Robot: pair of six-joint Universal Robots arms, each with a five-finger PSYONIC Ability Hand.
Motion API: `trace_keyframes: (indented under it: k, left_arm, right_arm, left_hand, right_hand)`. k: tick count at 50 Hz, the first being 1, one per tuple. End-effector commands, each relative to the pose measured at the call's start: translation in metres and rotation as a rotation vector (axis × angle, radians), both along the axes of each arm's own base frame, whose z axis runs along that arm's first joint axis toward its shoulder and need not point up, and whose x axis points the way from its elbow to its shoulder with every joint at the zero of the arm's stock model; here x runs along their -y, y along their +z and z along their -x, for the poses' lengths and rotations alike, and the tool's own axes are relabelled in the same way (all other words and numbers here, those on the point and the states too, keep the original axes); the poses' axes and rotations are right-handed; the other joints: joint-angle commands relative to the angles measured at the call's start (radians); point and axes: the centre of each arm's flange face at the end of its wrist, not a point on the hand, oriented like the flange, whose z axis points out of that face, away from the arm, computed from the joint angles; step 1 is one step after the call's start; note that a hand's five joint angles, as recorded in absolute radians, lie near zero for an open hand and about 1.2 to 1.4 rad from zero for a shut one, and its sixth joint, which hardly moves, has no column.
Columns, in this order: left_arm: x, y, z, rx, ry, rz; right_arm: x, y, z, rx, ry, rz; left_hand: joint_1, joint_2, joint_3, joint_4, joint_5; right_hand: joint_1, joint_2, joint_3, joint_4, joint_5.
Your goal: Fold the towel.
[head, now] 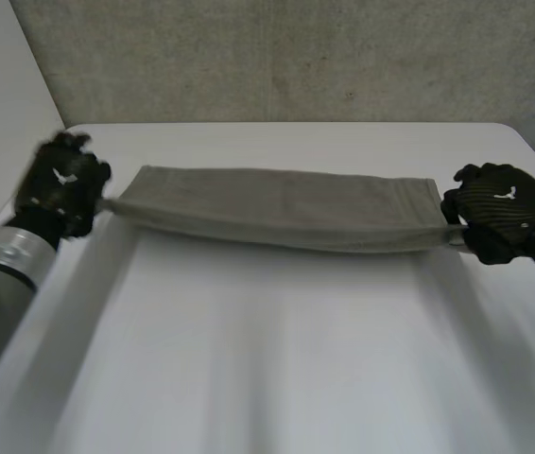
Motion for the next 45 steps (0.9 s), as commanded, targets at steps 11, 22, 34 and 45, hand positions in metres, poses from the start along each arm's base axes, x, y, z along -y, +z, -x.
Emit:
trace_keyframes:
  k: [11,22,34,45]
  left_arm:
    - [-0.061,0.065,-0.032,-0.086,-0.042,-0.012]
    - [-0.028,0.023,-0.031,-0.093,-0.062,-0.189]
    - [0.039,-0.034,-0.018,-0.093,-0.066,-0.371]
    - [0.077,-0.064,-0.006,-0.074,-0.044,-0.441]
  right_arm:
    - [-0.042,0.065,0.015,-0.018,0.002,0.104]
    - [0.007,0.025,0.019,-0.074,0.060,-0.006]
    - [0.075,-0.031,-0.007,-0.169,0.108,-0.086]
    - [0.106,-0.064,-0.031,-0.184,0.155,-0.062]
  left_hand:
    - [0.092,0.049,-0.052,-0.059,0.080]
    - [0.092,0.049,-0.052,-0.059,0.080]
    - [0.092,0.049,-0.052,-0.059,0.080]
    - [0.092,0.049,-0.052,-0.059,0.080]
  right_hand:
    - [0.063,0.059,-0.044,-0.076,0.037]
    - [0.063,0.059,-0.044,-0.076,0.037]
    - [0.063,0.059,-0.044,-0.076,0.037]
    - [0.063,0.059,-0.044,-0.076,0.037]
